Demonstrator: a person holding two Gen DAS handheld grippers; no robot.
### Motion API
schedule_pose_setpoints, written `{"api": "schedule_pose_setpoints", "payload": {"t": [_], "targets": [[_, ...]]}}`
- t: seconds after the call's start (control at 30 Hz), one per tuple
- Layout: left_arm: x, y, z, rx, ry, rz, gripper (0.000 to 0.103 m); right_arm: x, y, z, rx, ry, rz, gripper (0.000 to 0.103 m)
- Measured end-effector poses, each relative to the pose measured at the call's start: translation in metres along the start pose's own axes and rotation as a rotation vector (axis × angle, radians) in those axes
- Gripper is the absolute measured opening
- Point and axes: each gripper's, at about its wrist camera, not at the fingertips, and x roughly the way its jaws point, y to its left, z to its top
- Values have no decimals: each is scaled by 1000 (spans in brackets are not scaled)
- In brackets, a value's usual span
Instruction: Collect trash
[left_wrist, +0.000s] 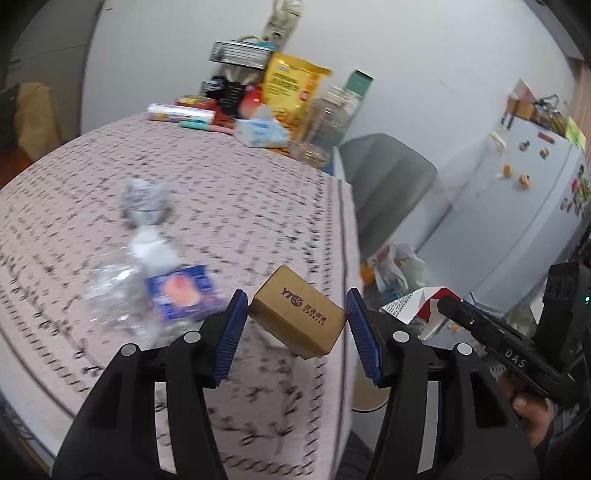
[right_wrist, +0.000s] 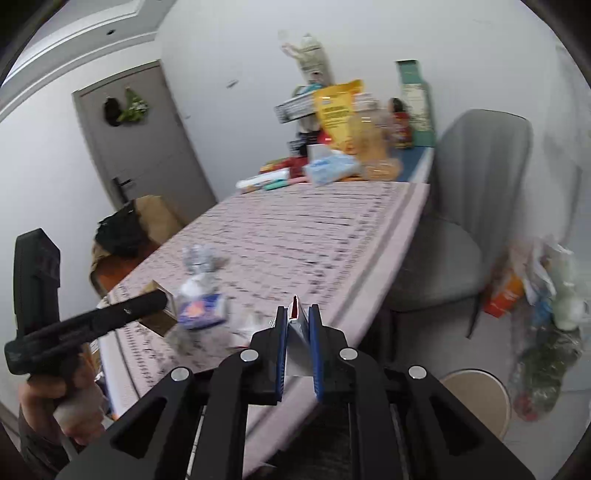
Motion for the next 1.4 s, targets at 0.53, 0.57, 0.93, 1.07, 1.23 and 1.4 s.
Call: {"api": "schedule_pose_setpoints", "payload": {"t": [0.53, 0.57, 0.93, 1.07, 1.23, 1.4], "targets": [[88, -108, 5, 129, 118, -100, 55, -11, -140, -30, 235, 29, -220, 13], [93, -111, 4, 131, 126, -104, 55, -10, -149, -34, 249, 36, -230, 13], [155, -159, -13, 188, 247, -129, 55, 4, -220, -69, 371, 85, -288, 17], [170, -171, -20, 202, 282, -138, 55, 3, -234, -76, 407, 65, -285, 53], [190, -186, -31, 220, 332, -149, 55, -2, -246, -84, 420, 72, -305, 52], [218, -203, -46, 233, 399, -163, 55, -16, -257, -91, 450, 68, -345, 52]]}}
